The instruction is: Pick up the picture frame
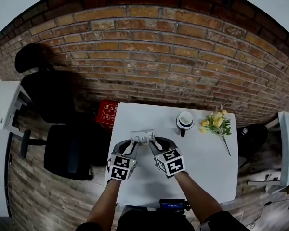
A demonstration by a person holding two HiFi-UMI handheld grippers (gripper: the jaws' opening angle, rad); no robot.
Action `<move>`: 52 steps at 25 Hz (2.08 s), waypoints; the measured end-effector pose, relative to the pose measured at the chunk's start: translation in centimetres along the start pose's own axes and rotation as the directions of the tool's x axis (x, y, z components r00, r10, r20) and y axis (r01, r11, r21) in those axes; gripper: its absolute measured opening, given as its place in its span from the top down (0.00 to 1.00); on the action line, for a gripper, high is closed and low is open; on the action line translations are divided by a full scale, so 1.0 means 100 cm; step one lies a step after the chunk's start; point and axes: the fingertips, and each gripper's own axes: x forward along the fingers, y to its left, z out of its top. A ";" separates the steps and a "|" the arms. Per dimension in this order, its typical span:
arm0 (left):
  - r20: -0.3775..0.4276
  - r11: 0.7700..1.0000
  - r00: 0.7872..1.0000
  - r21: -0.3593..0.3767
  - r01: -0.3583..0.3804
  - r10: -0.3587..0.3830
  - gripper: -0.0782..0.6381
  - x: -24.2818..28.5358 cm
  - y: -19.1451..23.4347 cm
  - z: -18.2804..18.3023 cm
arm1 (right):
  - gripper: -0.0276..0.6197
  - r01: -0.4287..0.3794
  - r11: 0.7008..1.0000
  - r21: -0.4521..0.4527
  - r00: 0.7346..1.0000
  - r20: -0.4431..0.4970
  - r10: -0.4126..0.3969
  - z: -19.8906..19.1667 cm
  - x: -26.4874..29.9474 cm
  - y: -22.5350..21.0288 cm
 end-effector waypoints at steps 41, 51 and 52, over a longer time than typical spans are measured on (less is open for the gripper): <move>-0.030 0.997 0.996 -0.009 -0.080 0.079 0.75 -0.096 -0.123 -0.048 | 0.80 -0.071 0.997 0.006 0.997 -0.007 0.071 -0.082 -0.129 0.054; 0.001 0.997 0.997 0.003 -0.080 0.080 0.75 -0.165 -0.133 -0.092 | 0.80 -0.072 0.997 -0.020 0.997 0.001 0.072 -0.111 -0.156 0.126; 0.001 0.997 0.997 -0.003 -0.082 0.082 0.75 -0.175 -0.135 -0.099 | 0.80 -0.073 0.997 -0.023 0.997 0.001 0.073 -0.115 -0.159 0.135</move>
